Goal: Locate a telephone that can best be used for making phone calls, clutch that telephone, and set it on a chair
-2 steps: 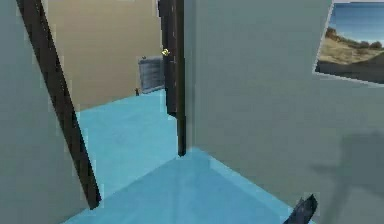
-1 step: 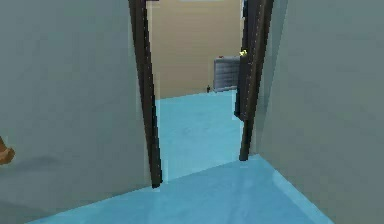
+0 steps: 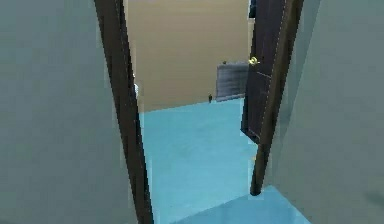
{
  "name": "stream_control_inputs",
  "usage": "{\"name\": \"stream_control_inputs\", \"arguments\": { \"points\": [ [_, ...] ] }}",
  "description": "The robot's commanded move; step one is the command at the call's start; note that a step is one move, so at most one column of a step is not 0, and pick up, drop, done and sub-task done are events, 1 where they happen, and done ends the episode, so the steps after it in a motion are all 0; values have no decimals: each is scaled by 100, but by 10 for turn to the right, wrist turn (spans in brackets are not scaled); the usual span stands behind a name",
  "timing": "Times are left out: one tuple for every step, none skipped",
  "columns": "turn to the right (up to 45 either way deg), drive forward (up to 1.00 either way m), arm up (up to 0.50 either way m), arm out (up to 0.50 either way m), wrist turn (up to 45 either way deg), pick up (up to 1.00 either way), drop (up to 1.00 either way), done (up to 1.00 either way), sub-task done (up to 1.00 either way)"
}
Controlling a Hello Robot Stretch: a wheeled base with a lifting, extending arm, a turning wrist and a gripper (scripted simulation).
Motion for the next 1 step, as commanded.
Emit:
{"name": "stream_control_inputs", "arguments": {
  "points": [
    [60,0,0,0,0,0,0,0,0]
  ]
}}
